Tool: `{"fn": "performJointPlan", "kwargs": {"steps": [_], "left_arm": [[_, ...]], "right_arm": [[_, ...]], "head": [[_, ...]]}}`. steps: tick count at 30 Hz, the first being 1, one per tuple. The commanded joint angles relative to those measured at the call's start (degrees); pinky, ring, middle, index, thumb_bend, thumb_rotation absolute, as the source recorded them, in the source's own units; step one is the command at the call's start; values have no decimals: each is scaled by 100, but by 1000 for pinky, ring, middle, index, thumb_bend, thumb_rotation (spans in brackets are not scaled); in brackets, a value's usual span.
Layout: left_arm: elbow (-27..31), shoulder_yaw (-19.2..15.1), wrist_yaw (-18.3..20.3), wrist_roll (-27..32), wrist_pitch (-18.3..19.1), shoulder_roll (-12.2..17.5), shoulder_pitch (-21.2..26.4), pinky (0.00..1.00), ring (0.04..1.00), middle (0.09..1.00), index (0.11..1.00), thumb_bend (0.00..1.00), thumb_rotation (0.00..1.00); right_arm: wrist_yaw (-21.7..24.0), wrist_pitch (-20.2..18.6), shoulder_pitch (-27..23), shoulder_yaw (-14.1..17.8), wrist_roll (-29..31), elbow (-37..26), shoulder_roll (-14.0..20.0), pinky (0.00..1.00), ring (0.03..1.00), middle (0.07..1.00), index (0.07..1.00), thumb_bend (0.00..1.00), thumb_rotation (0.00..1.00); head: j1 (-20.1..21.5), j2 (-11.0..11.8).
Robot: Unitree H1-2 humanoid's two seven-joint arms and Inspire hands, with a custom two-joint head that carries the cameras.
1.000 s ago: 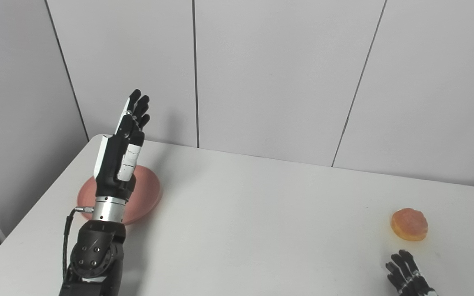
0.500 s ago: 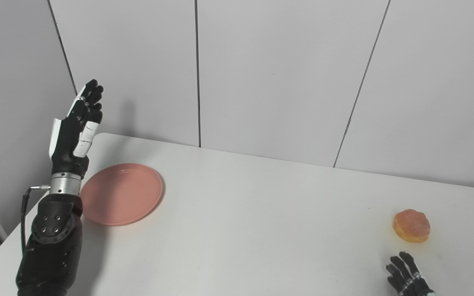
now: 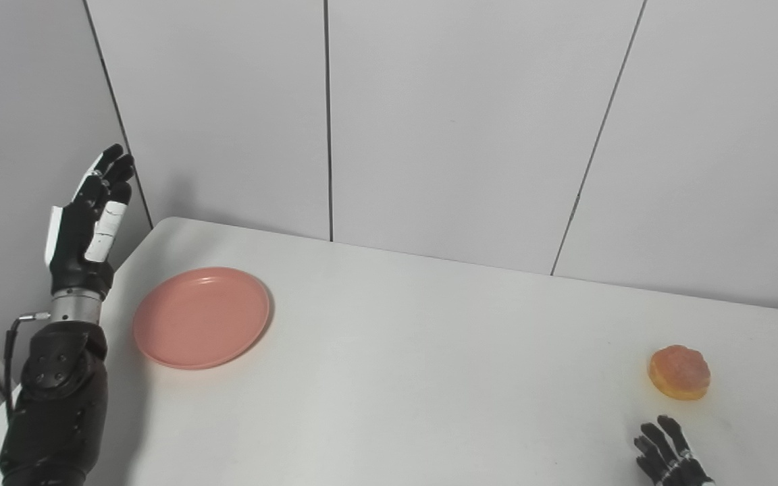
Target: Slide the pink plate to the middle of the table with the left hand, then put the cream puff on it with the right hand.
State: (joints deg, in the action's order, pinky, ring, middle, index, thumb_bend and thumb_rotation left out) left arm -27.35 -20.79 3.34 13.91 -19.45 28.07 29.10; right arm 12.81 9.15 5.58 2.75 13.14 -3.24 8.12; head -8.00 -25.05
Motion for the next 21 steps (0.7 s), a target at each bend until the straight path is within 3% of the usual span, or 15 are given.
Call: {"fn": "performJointPlan", "kwargs": {"steps": [1, 6, 12, 17, 21], "left_arm": [[-119, -46, 131, 125, -223, 183, 193, 927, 929, 921, 900, 921, 798], [-864, -53, 213, 179, -441, 175, 202, 871, 928, 931, 944, 910, 804], [-1672, -81, 413, 371, -636, 159, 319, 975, 939, 937, 930, 954, 783], [-2437, -104, 733, 285, -745, 220, 467, 929, 916, 913, 916, 957, 779], [-2903, -134, 772, 133, -747, 271, 604, 860, 894, 896, 913, 996, 780]], "right_arm": [[25, -88, 189, -22, 62, 1, 5, 964, 936, 934, 965, 867, 1000], [36, -118, 211, -35, 78, -49, 22, 964, 939, 934, 969, 862, 1000], [2, -174, 219, -36, 49, -85, 25, 944, 925, 920, 959, 866, 1000], [9, -193, 225, -49, 40, -99, 34, 952, 930, 925, 965, 853, 1000], [-13, -199, 235, -54, 16, -108, 30, 948, 925, 923, 966, 857, 1000]], "head": [[-5, -12], [14, -45], [0, -59], [16, -73], [16, -90]]}}
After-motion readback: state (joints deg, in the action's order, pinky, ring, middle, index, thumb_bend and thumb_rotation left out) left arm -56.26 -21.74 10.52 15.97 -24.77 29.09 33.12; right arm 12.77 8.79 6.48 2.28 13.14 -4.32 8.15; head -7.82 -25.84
